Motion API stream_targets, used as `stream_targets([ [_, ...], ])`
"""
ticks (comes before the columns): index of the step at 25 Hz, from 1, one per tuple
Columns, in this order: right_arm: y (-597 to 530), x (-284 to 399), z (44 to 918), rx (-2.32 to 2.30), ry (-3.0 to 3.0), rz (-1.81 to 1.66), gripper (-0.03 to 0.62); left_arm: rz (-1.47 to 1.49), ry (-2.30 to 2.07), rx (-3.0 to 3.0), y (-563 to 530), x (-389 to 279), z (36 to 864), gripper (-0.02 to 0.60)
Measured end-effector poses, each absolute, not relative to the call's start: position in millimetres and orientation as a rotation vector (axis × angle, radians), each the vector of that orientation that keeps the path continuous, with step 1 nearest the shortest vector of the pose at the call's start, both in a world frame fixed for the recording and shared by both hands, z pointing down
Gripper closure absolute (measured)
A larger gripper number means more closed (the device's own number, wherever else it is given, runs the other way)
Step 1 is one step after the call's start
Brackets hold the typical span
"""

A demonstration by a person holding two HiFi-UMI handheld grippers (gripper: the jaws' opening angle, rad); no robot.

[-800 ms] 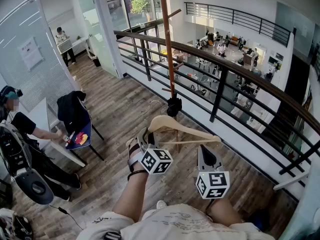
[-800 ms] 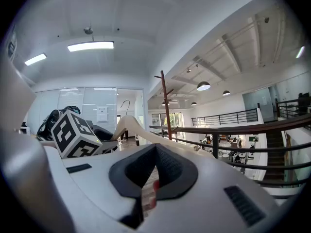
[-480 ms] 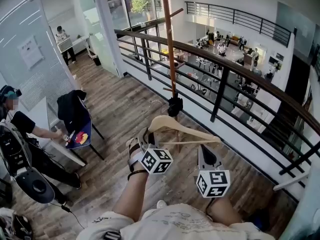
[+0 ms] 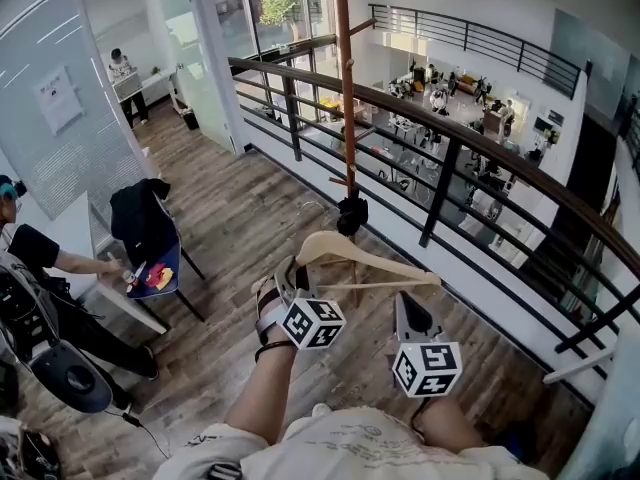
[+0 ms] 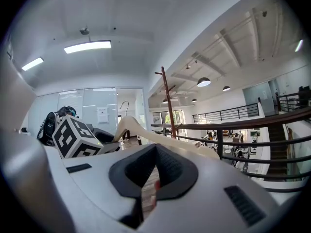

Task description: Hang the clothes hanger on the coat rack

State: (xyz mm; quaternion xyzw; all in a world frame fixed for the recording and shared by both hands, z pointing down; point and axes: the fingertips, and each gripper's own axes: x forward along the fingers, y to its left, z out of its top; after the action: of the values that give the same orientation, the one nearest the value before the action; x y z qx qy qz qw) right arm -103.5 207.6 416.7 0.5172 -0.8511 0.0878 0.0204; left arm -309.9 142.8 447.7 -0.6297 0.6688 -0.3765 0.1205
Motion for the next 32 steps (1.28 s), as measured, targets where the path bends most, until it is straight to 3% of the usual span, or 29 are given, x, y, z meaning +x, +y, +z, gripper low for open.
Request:
stream_targets([
  [17,191,-160,424,1.721,-2.542,0.259,0.595,-1.034,1.853,-1.922,98,-357,454,0.486],
  [32,141,-134,430,1.755,-2.533,0.292,0.595,-1.047,1.807,-1.938,48,-327,458,0.486],
])
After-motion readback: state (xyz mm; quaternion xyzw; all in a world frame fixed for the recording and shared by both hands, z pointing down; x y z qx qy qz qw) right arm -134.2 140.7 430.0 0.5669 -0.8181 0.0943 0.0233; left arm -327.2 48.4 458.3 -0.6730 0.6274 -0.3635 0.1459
